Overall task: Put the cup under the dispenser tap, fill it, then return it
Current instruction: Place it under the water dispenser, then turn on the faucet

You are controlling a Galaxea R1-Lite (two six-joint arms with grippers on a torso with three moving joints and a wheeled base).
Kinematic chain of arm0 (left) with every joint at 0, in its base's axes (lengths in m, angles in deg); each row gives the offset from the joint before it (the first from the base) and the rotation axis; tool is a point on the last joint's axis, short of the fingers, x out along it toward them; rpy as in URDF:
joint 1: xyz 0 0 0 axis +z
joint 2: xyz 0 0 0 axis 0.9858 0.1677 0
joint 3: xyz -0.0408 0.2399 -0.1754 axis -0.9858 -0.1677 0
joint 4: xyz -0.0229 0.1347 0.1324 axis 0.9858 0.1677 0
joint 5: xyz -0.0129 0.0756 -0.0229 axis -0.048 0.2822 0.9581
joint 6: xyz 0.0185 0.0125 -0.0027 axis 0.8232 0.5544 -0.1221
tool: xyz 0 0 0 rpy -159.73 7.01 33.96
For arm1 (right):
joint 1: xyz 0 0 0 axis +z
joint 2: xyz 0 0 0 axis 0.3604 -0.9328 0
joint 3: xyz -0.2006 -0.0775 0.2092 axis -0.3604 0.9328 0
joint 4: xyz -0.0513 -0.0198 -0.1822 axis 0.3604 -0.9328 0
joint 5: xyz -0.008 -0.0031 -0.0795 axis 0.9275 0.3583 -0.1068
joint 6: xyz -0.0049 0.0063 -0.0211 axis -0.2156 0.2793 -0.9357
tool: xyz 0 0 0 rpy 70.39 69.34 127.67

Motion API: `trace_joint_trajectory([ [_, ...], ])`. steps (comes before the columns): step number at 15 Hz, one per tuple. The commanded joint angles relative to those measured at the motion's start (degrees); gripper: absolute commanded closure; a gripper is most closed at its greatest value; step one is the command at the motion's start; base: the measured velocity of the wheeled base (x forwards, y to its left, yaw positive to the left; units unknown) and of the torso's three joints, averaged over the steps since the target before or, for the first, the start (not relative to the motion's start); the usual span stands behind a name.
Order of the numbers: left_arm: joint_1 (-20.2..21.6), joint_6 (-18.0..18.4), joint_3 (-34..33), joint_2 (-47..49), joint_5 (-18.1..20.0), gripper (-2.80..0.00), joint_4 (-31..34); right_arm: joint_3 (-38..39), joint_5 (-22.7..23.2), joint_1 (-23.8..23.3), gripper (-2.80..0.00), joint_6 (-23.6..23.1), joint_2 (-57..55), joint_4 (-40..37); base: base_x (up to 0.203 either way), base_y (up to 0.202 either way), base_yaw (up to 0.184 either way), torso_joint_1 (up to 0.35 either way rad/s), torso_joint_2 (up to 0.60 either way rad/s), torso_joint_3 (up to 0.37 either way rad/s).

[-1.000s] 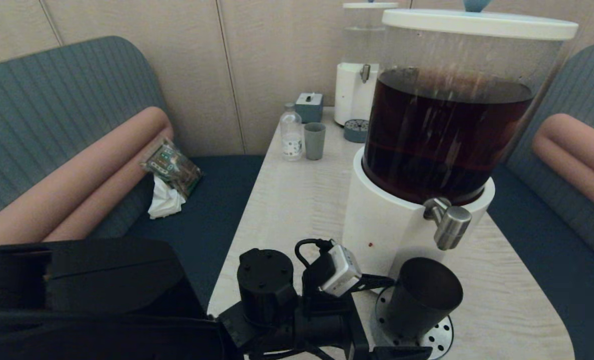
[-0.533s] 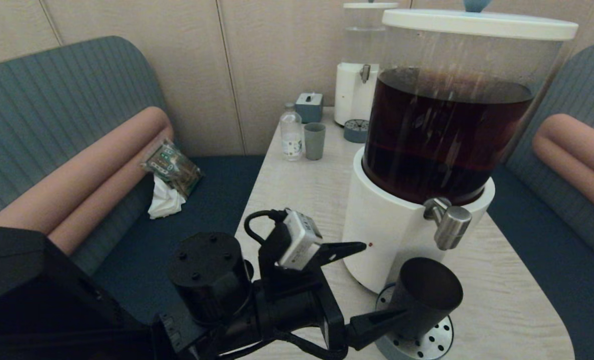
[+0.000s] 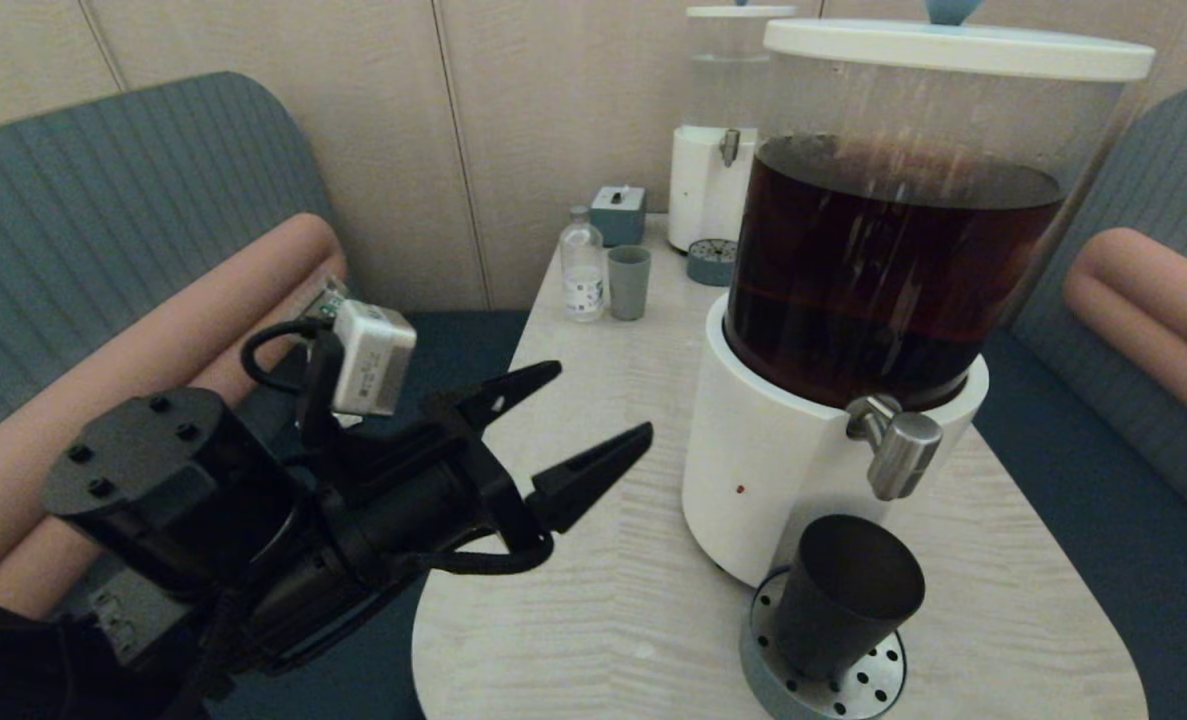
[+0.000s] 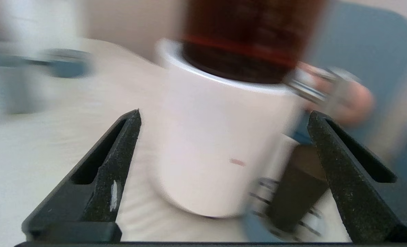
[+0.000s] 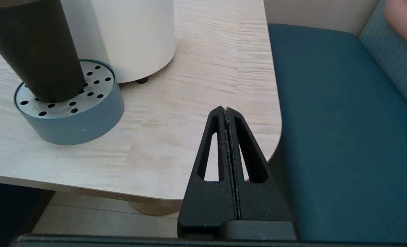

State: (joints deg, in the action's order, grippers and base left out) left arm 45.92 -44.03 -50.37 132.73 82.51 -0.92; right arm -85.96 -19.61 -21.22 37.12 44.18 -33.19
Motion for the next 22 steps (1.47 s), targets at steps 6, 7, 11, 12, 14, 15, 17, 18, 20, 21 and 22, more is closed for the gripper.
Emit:
trace_joint_trajectory([
  [6, 9.4, -3.2, -3.4, -12.9, -8.6, 0.00, -0.2, 0.4, 0.0, 0.0, 0.00, -0.1, 0.2, 0.0, 0.000, 0.000, 0.000, 0.000, 0.00, 0.000],
  [7, 12.0, -3.7, -3.4, -14.2, -9.2, 0.00, 0.1, 0.4, 0.0, 0.0, 0.00, 0.0, 0.2, 0.0, 0.000, 0.000, 0.000, 0.000, 0.00, 0.000],
  [11, 17.8, -3.7, -2.6, -25.5, -7.7, 0.00, 5.6, 0.4, 0.0, 0.0, 0.00, -0.1, 0.2, 0.0, 0.000, 0.000, 0.000, 0.000, 0.00, 0.000],
  [12, 19.4, -3.0, -2.0, -29.5, -6.2, 0.00, 7.9, 0.4, 0.0, 0.1, 0.00, -0.1, 0.2, 0.0, 0.000, 0.000, 0.000, 0.000, 0.00, 0.000],
  [14, 24.0, -1.7, -0.3, -37.7, -4.0, 0.00, 13.2, 0.4, 0.0, 0.0, 0.00, -0.1, 0.2, 0.0, 0.000, 0.000, 0.000, 0.000, 0.00, 0.000],
  [15, 27.8, -1.3, 0.5, -41.8, -3.2, 0.00, 16.1, 0.4, 0.0, 0.0, 0.00, -0.1, 0.1, 0.0, 0.000, 0.000, 0.000, 0.000, 0.00, 0.000],
  [17, 33.5, -1.0, 0.9, -48.5, -0.8, 0.00, 20.3, 0.4, 0.0, 0.0, 0.00, -0.1, 0.2, 0.0, 0.000, 0.000, 0.000, 0.000, 0.00, 0.000],
  [18, 34.8, -0.9, 0.8, -51.6, 0.4, 0.00, 21.9, 0.4, 0.0, 0.0, 0.00, -0.1, 0.2, 0.0, 0.000, 0.000, 0.000, 0.000, 0.00, 0.000],
  [20, 35.5, -0.8, -0.1, -58.5, 1.3, 0.00, 26.9, 0.4, 0.0, 0.0, 0.00, 0.1, 0.2, 0.0, 0.000, 0.000, 0.000, 0.000, 0.00, 0.000],
  [21, 35.7, -0.8, -0.7, -62.5, 1.6, 0.00, 29.8, 0.4, 0.0, 0.0, 0.00, 0.0, 0.2, 0.0, 0.000, 0.000, 0.000, 0.000, 0.00, 0.000],
  [22, 35.8, -0.7, -1.2, -66.2, 2.0, 0.00, 32.7, 0.4, 0.1, 0.0, 0.00, -0.1, 0.2, 0.0, 0.000, 0.000, 0.000, 0.000, 0.00, 0.000],
])
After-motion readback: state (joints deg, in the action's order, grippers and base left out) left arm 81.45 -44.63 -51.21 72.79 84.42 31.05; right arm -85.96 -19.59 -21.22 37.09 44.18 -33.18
